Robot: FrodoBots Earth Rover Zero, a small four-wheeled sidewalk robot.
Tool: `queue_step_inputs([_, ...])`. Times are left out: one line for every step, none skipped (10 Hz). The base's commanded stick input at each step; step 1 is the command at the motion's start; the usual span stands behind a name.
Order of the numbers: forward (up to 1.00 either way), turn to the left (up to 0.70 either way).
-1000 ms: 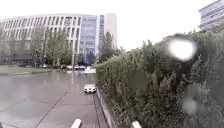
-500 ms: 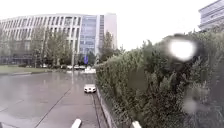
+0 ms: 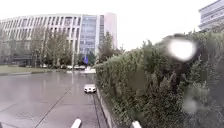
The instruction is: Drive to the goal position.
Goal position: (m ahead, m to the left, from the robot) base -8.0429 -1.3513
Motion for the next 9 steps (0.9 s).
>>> queue_step_inputs([0.04,0.00])
queue_step_inputs([0.04,0.00])
queue_step_inputs([0.04,0.00])
queue_step_inputs([0.04,0.00])
queue_step_inputs([0.04,0.00])
queue_step_inputs([0.04,0.00])
queue_step_inputs([0.04,0.00])
queue_step_inputs([0.04,0.00])
queue_step_inputs([0.04,0.00])
